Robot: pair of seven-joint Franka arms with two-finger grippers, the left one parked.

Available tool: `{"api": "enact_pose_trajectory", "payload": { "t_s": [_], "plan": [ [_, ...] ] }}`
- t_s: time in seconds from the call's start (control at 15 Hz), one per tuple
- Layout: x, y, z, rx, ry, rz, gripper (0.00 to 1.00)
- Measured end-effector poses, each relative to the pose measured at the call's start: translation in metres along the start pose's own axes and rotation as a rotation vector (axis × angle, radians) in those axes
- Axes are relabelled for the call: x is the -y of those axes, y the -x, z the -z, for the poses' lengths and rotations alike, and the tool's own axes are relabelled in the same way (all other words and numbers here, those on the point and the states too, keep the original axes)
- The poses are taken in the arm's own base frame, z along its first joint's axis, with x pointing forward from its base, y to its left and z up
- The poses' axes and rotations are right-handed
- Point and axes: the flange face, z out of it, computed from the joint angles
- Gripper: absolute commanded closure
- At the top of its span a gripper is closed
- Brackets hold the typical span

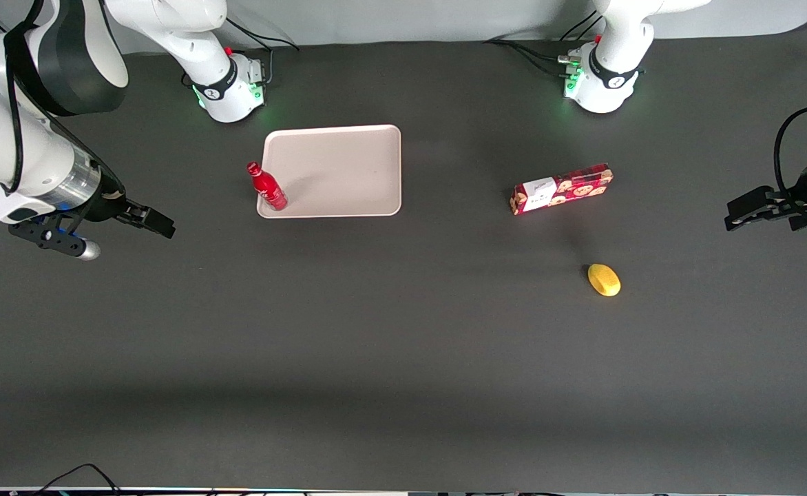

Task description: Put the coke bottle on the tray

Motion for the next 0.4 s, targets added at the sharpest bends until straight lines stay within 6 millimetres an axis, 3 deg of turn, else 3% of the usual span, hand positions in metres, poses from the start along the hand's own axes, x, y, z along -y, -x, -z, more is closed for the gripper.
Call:
{"api": "enact_pose_trajectory", "payload": {
  "t_s": [0.4],
  "plan": [
    [-0.016, -0.008, 0.008, 0.005, -0.006, -0.028, 0.00]
  ]
}}
